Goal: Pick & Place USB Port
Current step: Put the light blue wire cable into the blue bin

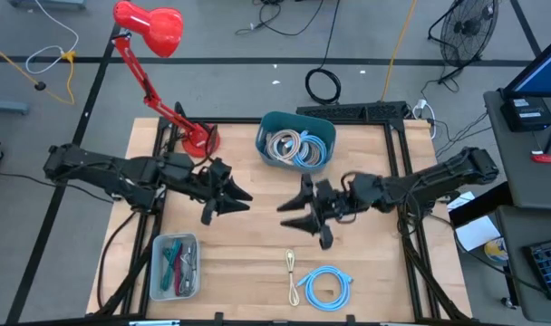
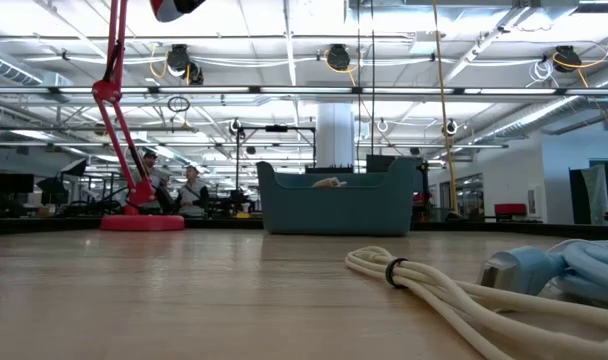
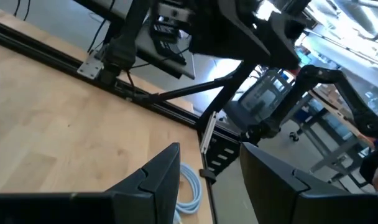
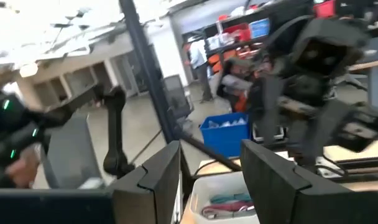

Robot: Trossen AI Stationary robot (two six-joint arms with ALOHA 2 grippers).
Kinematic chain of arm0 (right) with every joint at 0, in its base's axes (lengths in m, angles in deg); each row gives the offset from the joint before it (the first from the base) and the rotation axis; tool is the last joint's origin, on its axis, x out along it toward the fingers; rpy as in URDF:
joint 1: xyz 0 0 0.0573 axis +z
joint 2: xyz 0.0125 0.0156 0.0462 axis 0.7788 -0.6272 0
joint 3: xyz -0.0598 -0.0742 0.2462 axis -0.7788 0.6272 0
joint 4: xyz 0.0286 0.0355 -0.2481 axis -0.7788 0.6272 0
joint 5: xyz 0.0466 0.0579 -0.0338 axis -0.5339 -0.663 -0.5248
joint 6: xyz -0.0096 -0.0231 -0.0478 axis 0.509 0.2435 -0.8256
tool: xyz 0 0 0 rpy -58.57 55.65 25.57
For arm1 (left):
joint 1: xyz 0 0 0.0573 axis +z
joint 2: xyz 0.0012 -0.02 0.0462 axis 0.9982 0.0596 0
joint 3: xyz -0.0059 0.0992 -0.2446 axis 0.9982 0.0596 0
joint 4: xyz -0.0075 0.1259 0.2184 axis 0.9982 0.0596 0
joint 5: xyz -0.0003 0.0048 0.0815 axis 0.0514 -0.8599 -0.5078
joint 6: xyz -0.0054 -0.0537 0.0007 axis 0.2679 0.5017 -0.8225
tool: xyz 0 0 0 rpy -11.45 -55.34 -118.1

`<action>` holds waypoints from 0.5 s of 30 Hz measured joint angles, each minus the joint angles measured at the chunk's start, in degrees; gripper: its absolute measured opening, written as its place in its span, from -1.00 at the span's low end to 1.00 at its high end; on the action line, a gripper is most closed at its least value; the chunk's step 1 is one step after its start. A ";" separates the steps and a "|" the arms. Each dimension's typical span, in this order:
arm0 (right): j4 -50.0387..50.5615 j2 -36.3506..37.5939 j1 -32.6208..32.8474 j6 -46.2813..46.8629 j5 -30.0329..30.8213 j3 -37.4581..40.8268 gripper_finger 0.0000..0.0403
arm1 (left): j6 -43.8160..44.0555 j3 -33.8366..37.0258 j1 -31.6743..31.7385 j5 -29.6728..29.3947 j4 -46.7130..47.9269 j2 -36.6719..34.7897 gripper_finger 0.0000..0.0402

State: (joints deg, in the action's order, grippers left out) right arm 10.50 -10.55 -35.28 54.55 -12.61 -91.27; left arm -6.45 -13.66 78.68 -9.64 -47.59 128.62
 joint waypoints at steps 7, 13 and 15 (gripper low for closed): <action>6.13 -0.07 5.70 -11.83 0.49 -0.02 -0.21 | -0.63 0.00 0.38 -0.10 0.10 -0.51 -0.16; 18.99 0.37 9.68 -14.07 6.17 -0.02 -0.21 | -0.59 0.00 0.39 -0.10 0.90 -0.52 -0.16; 23.02 0.24 10.32 -12.96 6.23 -0.02 -0.21 | -0.43 0.00 0.39 -0.10 1.18 -0.48 -0.16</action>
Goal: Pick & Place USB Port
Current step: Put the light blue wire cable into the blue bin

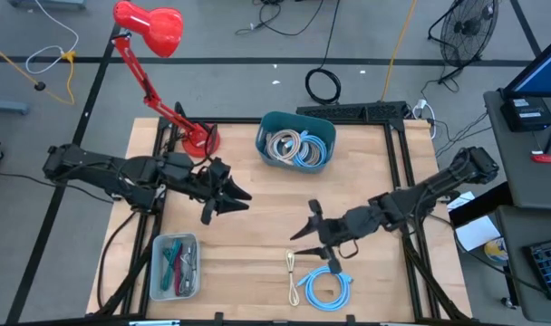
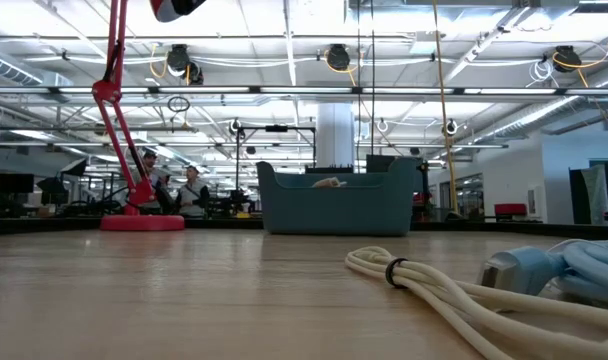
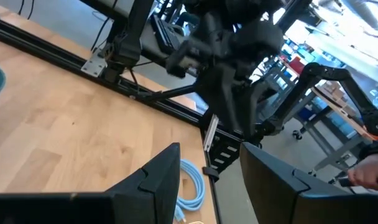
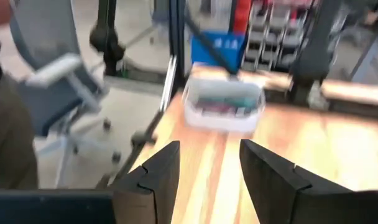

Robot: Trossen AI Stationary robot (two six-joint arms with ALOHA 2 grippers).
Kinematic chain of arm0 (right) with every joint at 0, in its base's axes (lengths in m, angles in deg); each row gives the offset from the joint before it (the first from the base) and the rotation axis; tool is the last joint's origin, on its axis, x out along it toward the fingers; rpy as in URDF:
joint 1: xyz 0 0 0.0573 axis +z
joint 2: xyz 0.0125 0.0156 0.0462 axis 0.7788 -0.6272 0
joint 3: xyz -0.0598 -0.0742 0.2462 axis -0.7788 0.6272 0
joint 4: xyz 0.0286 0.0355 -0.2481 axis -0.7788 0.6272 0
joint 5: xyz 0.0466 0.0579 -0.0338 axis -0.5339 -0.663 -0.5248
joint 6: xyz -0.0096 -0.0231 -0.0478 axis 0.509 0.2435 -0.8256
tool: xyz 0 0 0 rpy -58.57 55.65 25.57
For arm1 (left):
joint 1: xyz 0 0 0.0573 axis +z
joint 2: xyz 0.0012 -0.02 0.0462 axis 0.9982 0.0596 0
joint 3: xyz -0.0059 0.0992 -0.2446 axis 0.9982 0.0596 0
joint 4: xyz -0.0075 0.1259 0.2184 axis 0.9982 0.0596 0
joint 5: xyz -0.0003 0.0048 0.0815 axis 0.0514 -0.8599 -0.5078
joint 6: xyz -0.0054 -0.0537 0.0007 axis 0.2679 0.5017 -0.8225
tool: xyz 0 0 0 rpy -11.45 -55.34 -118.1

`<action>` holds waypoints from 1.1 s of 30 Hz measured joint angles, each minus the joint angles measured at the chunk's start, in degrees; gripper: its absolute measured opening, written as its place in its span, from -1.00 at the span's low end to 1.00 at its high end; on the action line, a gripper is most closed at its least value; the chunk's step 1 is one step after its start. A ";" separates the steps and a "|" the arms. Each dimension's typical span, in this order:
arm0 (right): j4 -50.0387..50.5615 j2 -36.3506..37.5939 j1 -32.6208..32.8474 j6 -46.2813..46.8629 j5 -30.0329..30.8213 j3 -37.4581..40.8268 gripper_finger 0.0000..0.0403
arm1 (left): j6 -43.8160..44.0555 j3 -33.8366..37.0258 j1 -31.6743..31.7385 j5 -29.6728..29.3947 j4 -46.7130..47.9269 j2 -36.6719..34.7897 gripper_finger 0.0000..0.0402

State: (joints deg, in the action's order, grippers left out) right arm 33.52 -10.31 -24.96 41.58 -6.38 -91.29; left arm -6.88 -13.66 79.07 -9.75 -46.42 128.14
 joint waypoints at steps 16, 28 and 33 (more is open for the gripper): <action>20.90 -0.19 5.29 6.28 -0.39 0.00 -0.42 | 0.44 0.00 0.00 -0.07 1.67 -0.04 -0.16; 30.97 -4.78 6.19 11.26 -10.52 0.00 -0.40 | -0.67 0.00 0.09 -3.07 6.17 -0.04 -0.16; 30.32 -10.37 6.20 10.66 -14.00 0.00 -0.40 | -1.05 0.00 0.09 -3.06 6.59 -0.04 -0.16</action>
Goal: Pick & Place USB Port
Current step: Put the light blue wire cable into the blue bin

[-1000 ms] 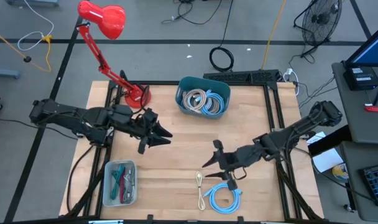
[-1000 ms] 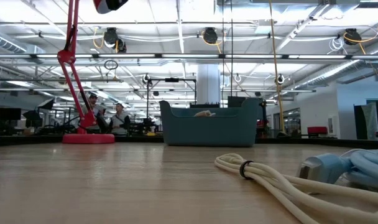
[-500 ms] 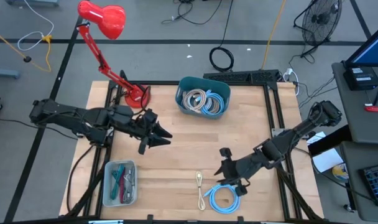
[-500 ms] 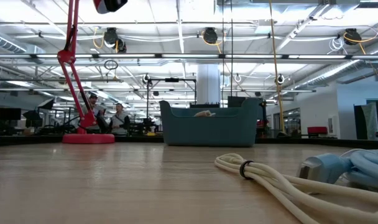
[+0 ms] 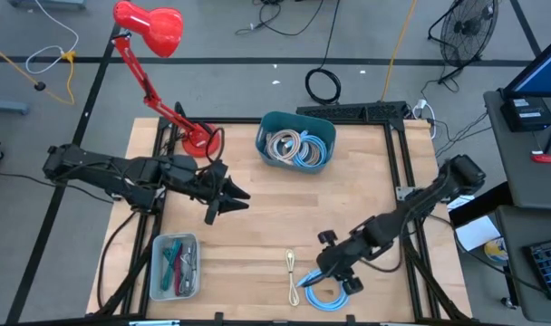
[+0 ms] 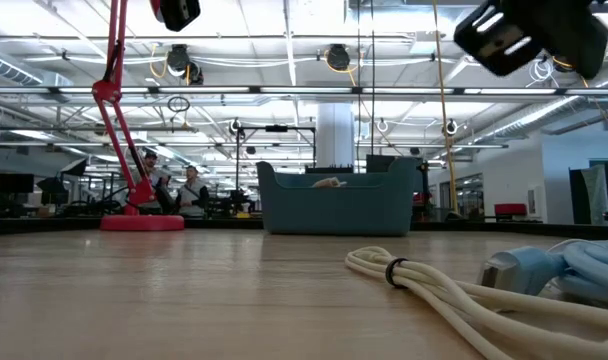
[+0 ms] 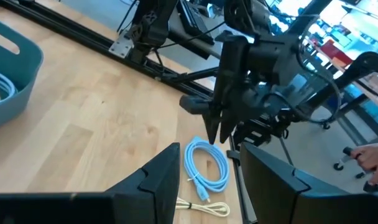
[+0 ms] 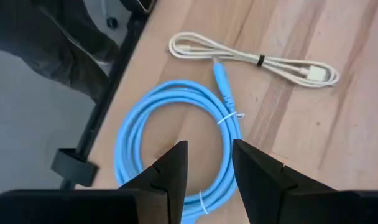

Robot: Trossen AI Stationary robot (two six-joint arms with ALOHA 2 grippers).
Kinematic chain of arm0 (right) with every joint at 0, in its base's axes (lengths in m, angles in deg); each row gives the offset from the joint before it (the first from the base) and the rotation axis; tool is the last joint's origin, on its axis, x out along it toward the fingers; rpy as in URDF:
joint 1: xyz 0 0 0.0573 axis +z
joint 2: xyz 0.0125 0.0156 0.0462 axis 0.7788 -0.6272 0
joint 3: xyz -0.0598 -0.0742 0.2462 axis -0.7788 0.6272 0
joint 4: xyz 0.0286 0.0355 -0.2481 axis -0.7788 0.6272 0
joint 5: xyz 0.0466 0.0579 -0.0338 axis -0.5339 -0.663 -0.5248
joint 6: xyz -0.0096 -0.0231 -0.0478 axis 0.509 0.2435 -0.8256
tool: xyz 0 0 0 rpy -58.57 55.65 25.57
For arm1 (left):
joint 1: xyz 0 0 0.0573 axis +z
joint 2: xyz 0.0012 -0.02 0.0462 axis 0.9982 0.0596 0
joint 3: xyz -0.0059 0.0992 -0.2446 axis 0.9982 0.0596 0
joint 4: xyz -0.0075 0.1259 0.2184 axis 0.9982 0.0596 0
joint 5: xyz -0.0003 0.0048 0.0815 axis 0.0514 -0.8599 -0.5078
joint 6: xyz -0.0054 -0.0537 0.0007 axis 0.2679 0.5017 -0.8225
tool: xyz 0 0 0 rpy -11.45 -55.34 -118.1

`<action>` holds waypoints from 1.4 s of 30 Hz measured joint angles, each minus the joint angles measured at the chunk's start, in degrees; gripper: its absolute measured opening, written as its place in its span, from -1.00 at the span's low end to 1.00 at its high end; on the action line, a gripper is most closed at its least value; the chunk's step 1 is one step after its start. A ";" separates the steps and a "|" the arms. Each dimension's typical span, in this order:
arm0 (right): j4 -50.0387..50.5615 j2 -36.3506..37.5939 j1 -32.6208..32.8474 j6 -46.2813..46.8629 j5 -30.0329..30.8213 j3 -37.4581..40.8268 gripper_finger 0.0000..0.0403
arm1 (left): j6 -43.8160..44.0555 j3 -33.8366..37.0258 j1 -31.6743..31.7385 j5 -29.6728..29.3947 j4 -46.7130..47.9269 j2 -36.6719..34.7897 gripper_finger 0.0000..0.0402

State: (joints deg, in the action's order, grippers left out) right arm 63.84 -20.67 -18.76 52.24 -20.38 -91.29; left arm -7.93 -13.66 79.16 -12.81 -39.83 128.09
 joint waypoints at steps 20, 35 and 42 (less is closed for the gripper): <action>-0.33 -11.92 -0.12 -3.60 9.07 0.00 0.05 | 1.50 0.00 -0.07 3.09 3.82 0.00 -0.16; -1.09 -11.90 3.09 2.33 8.05 0.09 0.08 | 1.49 0.00 -1.02 3.16 4.18 0.00 -0.16; -7.25 -11.90 3.42 7.01 7.54 6.35 0.06 | 1.58 0.02 -1.03 3.11 4.01 0.26 -0.16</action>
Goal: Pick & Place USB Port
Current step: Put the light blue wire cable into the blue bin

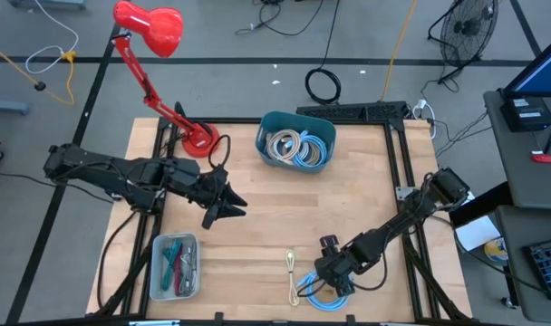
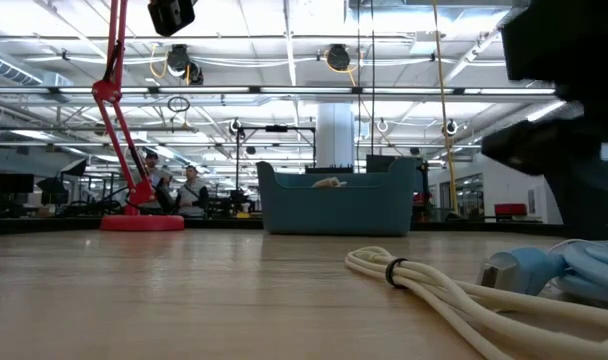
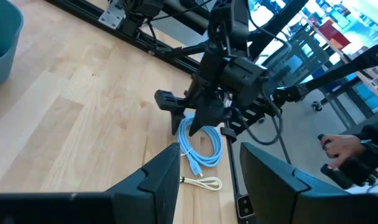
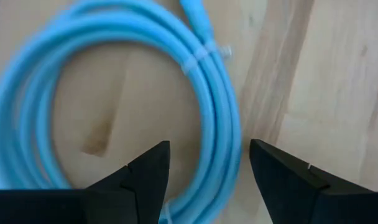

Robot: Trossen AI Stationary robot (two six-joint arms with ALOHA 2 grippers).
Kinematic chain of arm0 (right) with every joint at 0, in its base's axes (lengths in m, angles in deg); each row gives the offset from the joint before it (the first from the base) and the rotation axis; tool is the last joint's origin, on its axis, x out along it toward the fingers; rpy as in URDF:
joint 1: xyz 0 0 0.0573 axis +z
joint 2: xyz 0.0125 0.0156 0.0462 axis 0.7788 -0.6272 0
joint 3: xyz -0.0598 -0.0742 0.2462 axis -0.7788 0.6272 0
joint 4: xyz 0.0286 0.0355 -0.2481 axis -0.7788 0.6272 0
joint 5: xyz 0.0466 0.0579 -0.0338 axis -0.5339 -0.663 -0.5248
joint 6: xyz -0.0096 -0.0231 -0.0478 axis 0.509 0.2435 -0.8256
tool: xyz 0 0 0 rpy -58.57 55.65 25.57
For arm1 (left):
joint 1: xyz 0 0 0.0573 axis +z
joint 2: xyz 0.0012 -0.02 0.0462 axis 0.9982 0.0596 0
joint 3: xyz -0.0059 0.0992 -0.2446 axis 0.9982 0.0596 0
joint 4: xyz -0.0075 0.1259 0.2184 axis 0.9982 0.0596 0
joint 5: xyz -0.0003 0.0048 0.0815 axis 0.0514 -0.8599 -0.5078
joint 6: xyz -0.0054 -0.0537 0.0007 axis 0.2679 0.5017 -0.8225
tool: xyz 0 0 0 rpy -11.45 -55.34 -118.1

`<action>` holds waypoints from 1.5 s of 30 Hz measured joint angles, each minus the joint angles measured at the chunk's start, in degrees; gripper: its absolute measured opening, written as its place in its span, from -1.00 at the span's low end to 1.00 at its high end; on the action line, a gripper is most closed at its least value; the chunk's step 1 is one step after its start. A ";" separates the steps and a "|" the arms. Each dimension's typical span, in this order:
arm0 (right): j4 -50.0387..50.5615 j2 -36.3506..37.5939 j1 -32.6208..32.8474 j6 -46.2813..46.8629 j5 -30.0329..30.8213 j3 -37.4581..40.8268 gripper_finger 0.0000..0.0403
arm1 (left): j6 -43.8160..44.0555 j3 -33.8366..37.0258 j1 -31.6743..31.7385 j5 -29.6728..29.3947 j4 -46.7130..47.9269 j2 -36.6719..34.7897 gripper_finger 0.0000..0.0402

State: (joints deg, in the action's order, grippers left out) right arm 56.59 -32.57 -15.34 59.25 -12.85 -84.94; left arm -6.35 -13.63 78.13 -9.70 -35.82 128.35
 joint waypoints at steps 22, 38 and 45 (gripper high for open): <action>-6.52 0.17 0.64 6.90 3.74 5.70 -0.58 | 0.37 0.00 0.00 -0.11 -0.04 0.02 -0.16; -5.83 9.19 -3.90 10.23 11.95 5.83 -0.76 | 0.32 0.00 0.17 -0.46 0.03 0.07 -0.16; -2.53 18.90 -8.68 7.20 18.72 5.78 -0.82 | 0.15 0.00 0.17 -1.66 0.10 0.09 -0.16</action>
State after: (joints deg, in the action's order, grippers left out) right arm 54.05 -13.67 -24.02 66.45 5.88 -79.16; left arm -6.21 -13.63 78.30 -11.36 -35.71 128.44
